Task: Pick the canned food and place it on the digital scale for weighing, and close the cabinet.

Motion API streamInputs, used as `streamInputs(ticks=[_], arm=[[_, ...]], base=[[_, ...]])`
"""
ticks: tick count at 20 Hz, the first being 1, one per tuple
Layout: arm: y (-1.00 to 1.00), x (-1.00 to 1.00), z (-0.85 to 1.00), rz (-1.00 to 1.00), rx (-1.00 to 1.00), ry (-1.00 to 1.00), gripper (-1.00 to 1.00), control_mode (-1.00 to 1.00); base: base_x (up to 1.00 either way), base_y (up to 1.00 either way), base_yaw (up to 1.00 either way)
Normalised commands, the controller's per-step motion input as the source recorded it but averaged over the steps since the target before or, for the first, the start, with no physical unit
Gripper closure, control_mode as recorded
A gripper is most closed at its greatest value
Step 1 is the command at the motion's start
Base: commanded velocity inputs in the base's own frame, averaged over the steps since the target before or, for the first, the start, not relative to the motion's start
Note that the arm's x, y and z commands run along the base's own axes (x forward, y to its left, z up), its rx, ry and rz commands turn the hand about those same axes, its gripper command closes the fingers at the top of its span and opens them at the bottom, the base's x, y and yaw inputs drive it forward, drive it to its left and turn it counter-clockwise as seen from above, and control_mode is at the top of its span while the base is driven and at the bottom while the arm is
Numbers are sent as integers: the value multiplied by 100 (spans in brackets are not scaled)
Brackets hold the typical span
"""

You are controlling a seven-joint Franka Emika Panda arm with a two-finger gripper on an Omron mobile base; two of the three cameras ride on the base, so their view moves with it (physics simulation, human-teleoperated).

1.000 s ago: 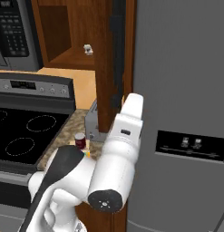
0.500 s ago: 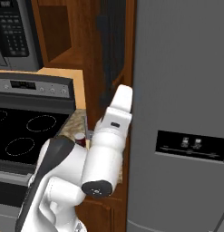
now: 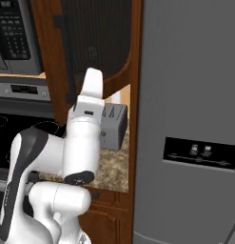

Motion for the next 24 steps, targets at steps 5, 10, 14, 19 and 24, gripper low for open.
streamInputs(ticks=[5,10,14,19,24], arm=[[100,18,18,13,0,-16,-100,-100],[100,47,0,8,0,-12,-100,-100],[92,95,-5,-6,-7,14,-100,-100],[43,100,0,-5,-8,18,-100,-100],[2,81,1,-5,0,7,-100,-100]], base=[[0,0,0],[0,0,0],[0,0,0],[0,0,0],[0,0,0]])
